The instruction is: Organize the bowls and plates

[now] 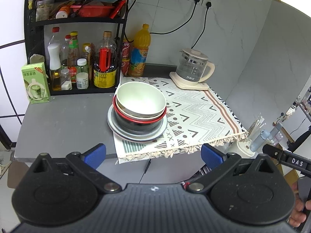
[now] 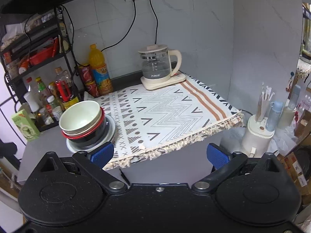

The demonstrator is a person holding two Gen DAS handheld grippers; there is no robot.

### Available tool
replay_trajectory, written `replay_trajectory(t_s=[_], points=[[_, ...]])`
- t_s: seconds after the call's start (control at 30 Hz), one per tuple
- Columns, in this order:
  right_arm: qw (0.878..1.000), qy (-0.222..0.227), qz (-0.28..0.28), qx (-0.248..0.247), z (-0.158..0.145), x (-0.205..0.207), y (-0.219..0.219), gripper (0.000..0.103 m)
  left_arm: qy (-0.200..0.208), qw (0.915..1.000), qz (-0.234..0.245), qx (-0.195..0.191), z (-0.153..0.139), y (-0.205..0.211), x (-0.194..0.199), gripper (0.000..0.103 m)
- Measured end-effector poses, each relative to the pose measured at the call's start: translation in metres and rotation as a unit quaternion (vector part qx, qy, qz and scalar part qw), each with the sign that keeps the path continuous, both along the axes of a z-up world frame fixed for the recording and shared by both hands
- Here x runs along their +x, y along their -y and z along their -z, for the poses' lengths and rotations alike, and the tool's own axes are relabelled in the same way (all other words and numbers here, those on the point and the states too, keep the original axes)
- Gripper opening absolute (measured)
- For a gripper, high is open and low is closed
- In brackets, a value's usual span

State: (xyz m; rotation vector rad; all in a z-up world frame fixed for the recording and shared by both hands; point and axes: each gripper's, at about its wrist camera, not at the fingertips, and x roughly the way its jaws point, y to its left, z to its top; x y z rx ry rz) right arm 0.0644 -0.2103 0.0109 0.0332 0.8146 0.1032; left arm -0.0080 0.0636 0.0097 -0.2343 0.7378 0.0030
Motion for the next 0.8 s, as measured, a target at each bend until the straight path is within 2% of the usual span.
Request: replay_trajectory(t_s=[0.23,0.37,0.8], points=[[1.000,0.010,-0.012,0.005,-0.009,-0.008,-0.008,0.102,-0.004,0.9997,-0.022,0.012,-0.001,-0.007,-0.011,0.103],[1.000,0.015,-0.018,0.004,-0.012,-0.010,-0.011,0.102,0.002,0.9995,-0.031,0.003,-0.004,-0.015,-0.016,0.103],[1.000,0.017,-0.022,-0.002,-0.017,-0.015,-0.007,0.102,0.009,0.9997,-0.020,0.012,-0.005,-0.011,-0.017,0.103]])
